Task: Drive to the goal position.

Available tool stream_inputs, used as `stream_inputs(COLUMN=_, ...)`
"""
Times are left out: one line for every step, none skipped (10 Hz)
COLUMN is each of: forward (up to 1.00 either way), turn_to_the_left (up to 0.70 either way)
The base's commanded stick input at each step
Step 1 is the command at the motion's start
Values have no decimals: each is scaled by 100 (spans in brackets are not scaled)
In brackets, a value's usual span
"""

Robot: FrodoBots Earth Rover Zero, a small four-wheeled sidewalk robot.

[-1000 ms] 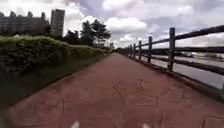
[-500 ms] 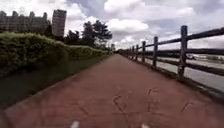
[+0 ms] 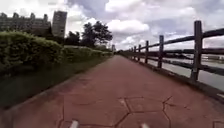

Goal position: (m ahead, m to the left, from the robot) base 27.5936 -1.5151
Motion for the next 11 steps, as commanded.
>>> stream_inputs(forward=100, turn_to_the_left=0)
stream_inputs(forward=100, turn_to_the_left=0)
stream_inputs(forward=100, turn_to_the_left=0)
stream_inputs(forward=100, turn_to_the_left=0)
stream_inputs(forward=100, turn_to_the_left=0)
stream_inputs(forward=100, turn_to_the_left=0)
stream_inputs(forward=100, turn_to_the_left=0)
stream_inputs(forward=100, turn_to_the_left=0)
stream_inputs(forward=100, turn_to_the_left=0)
stream_inputs(forward=100, turn_to_the_left=0)
stream_inputs(forward=100, turn_to_the_left=0)
